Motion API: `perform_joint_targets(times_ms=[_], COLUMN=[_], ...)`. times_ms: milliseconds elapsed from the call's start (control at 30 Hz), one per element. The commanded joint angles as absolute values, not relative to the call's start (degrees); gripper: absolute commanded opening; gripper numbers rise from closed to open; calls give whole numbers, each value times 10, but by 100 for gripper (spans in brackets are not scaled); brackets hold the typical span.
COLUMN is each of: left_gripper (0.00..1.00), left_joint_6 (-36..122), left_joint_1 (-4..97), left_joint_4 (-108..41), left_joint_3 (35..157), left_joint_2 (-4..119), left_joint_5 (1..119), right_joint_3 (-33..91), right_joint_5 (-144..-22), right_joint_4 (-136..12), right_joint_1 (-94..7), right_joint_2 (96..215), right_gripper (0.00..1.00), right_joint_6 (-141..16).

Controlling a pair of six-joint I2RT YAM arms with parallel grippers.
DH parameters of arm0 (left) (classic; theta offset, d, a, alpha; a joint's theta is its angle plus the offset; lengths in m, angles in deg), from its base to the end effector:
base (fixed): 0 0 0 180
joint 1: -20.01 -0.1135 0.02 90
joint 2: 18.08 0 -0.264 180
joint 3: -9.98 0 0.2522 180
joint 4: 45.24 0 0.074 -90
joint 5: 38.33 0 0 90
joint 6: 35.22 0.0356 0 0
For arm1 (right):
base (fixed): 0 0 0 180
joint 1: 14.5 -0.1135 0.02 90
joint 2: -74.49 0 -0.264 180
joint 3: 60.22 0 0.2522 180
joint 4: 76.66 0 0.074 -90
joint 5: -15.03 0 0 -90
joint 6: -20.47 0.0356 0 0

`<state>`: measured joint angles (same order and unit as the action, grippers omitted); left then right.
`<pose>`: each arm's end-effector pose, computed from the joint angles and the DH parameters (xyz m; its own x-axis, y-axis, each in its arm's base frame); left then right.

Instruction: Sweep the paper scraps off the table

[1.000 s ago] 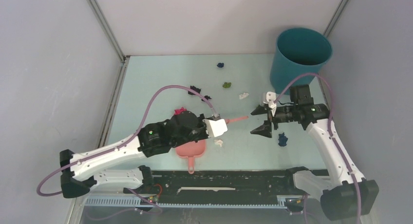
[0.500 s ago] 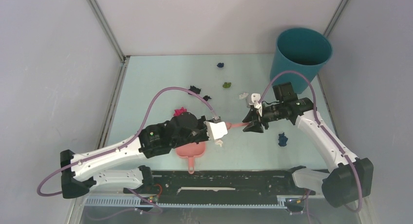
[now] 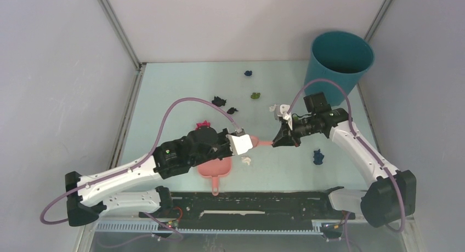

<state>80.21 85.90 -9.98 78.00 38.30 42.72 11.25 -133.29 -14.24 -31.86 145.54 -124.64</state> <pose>0.0953 -0.1993 0.3405 0.2144 0.5594 -0.8007 0.8320 0.3249 0.4497 0.2105 0.0975 0.2832 -0.0407 -0.4641 -0.8849 -0.9990 0.0024 0.0447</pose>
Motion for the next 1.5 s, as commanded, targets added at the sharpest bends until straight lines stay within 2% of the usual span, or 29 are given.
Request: perform_joint_targets(times_ms=[0,33,67,100,167,267,567,633,767,867,933,1133,1300,1467], left_gripper=[9,24,44,57,65,66,49,50,62,80,84,80,65,44], left_joint_6=[788,784,765,755,744,743,736,741,755,748,746,725,705,701], left_joint_1=[855,855,855,855,855,855,854,854,844,833,816,801,801,801], left_joint_4=[-116,-103,-96,-94,-99,-103,-132,-121,-61,-59,-64,-89,-90,-83], left_joint_3=[786,794,802,808,812,818,810,815,850,848,838,838,850,862], left_joint_2=[377,383,389,393,408,436,468,464,417,375,363,416,475,511], left_joint_5=[461,477,495,525,561,574,582,580,615,577,566,605,672,708], right_joint_3=[141,152,164,177,202,235,235,235,235,235,235,235,235,233], right_joint_5=[-1297,-1279,-1262,-1245,-1227,-1233,-1271,-1269,-1253,-1259,-1265,-1276,-1283,-1280], right_joint_4=[-124,-103,-79,-56,-7,61,109,110,118,128,129,122,110,97], right_joint_1=[-322,-328,-336,-343,-352,-353,-362,-366,-368,-368,-371,-386,-386,-385], right_joint_2=[1438,1436,1435,1437,1446,1465,1470,1468,1476,1481,1481,1476,1462,1460], right_gripper=[0,0,0,0,0,0,0,0,0,0,0,0,0,0], right_joint_6=[-1251,-1264,-1271,-1273,-1277,-1283,-1298,-1297,-1295,-1298,-1295,-1282,-1271,-1264])
